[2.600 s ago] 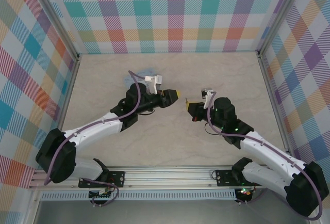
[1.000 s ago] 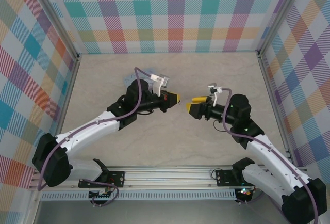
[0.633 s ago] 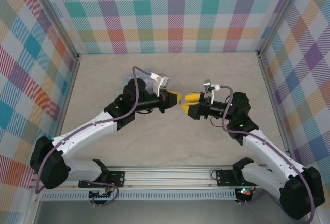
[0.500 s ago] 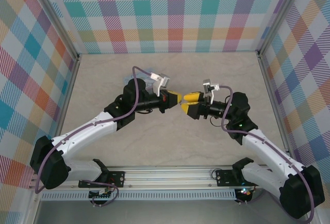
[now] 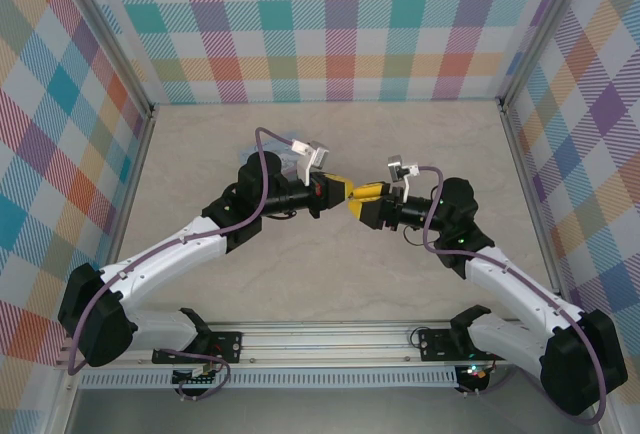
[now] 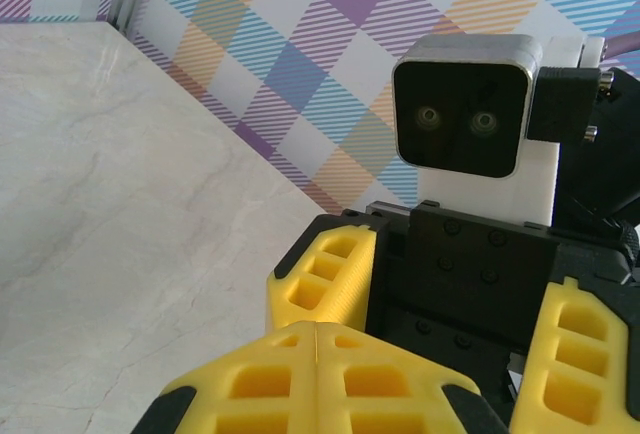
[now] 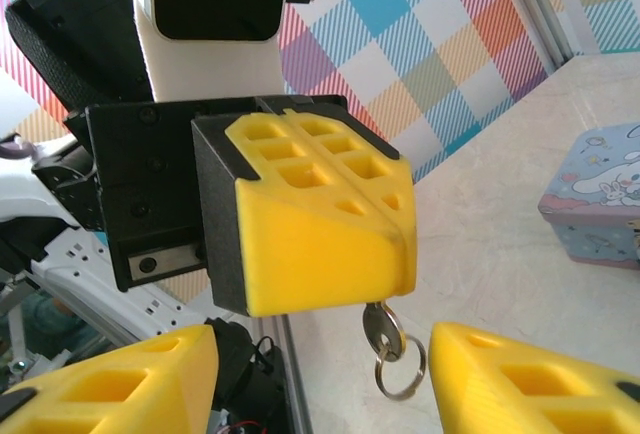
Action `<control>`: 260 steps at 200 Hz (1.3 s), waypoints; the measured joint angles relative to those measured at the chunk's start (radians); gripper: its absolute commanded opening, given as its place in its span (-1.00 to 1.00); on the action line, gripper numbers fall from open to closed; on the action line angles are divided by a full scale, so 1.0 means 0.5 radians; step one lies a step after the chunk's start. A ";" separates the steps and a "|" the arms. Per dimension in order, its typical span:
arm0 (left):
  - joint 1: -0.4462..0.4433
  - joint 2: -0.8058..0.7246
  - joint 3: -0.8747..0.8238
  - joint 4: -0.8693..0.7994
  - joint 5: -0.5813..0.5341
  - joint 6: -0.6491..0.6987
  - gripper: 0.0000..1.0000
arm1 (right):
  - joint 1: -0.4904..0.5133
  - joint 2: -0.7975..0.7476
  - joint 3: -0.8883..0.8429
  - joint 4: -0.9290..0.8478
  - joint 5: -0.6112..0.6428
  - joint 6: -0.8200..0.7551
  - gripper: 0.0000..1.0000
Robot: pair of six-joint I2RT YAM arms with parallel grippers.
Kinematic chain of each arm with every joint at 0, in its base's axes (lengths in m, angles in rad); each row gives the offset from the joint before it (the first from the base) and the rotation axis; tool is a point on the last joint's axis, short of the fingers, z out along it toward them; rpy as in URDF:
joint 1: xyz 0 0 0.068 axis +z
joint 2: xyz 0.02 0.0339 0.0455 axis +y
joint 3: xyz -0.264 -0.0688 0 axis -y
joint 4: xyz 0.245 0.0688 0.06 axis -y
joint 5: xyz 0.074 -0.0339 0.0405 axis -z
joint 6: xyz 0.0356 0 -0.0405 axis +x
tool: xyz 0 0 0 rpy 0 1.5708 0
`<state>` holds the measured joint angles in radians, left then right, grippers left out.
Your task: Unlock the padlock with the key
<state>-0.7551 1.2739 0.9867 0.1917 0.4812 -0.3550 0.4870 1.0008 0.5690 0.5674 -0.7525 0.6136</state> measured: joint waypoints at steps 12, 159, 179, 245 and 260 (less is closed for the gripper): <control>0.000 0.000 0.000 0.003 0.000 0.000 -1.00 | 0.002 0.000 -0.002 0.000 0.000 0.002 -0.06; 0.000 0.001 0.000 0.055 0.016 -0.044 -1.00 | 0.008 0.025 -0.002 -0.014 0.042 0.004 -0.58; 0.000 0.001 0.000 0.058 0.017 -0.044 -1.00 | 0.008 0.024 -0.002 -0.013 0.050 0.009 -0.60; 0.000 0.016 0.000 0.095 0.041 -0.044 -1.00 | 0.008 0.025 -0.002 -0.002 0.075 0.048 -0.66; 0.000 0.016 0.000 0.096 0.050 -0.044 -1.00 | 0.009 0.025 -0.002 0.000 0.074 0.055 -0.66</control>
<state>-0.7551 1.2819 0.9867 0.2398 0.5060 -0.3771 0.4915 1.0134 0.5678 0.5674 -0.7155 0.6411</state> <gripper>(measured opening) 0.050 0.170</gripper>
